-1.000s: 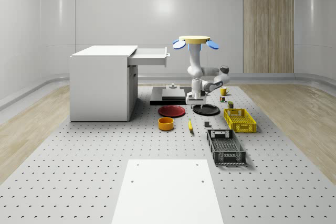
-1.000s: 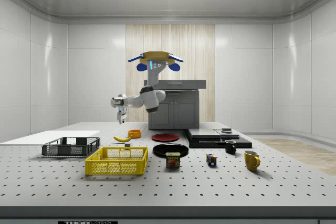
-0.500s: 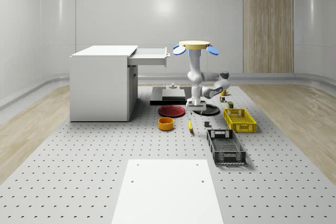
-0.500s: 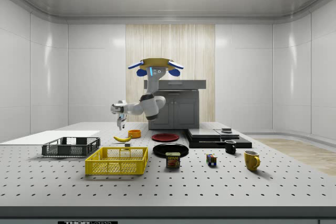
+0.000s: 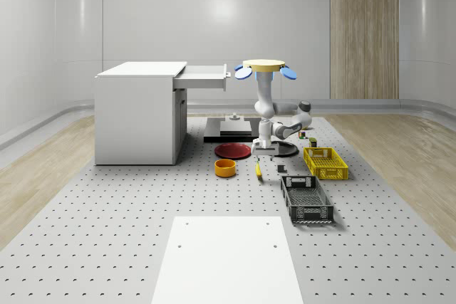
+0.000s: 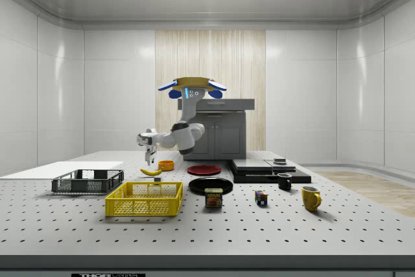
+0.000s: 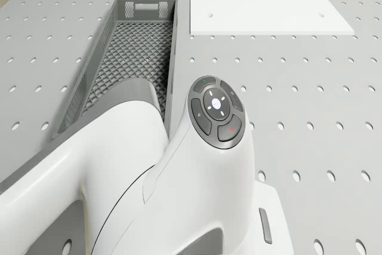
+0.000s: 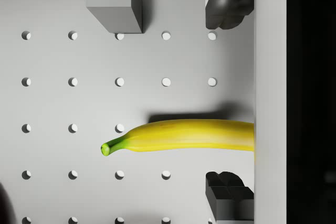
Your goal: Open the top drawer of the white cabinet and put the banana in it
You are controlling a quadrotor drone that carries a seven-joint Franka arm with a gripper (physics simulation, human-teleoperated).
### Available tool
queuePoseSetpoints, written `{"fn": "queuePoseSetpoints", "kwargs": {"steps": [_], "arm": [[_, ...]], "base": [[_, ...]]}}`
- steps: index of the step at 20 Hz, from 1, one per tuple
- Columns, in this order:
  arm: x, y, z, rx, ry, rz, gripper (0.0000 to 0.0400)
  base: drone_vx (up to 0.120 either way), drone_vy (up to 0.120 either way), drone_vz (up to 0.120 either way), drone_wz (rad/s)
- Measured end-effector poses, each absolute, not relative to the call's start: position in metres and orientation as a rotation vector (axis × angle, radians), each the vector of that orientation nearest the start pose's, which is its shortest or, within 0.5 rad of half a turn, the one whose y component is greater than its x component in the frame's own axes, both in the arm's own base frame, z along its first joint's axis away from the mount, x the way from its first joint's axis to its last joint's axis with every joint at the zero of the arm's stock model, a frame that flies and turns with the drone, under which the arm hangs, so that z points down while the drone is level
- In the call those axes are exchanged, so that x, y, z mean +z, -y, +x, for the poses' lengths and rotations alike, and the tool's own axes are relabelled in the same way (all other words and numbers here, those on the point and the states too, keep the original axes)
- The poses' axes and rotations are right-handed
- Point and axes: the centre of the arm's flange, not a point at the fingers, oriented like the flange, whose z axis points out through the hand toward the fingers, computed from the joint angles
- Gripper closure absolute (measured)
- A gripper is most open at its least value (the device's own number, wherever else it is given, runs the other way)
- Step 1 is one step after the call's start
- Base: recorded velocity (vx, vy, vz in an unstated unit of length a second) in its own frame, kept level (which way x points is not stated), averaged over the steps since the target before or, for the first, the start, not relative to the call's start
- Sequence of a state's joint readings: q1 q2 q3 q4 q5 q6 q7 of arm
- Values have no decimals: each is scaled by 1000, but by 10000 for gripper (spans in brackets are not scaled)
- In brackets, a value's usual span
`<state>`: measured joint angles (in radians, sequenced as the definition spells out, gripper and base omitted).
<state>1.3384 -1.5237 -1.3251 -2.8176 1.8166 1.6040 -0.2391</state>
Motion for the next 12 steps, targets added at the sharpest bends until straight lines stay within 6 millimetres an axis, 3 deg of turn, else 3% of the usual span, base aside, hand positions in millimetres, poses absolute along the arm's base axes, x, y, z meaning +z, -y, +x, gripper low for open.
{"fn": "queuePoseSetpoints", "kwargs": {"steps": [5,12], "arm": [[512,-57,318,785,1,-2,0],[538,-70,318,785,1,-2,0]], "base": [[0,0,0,0],[0,0,0,0]]}}
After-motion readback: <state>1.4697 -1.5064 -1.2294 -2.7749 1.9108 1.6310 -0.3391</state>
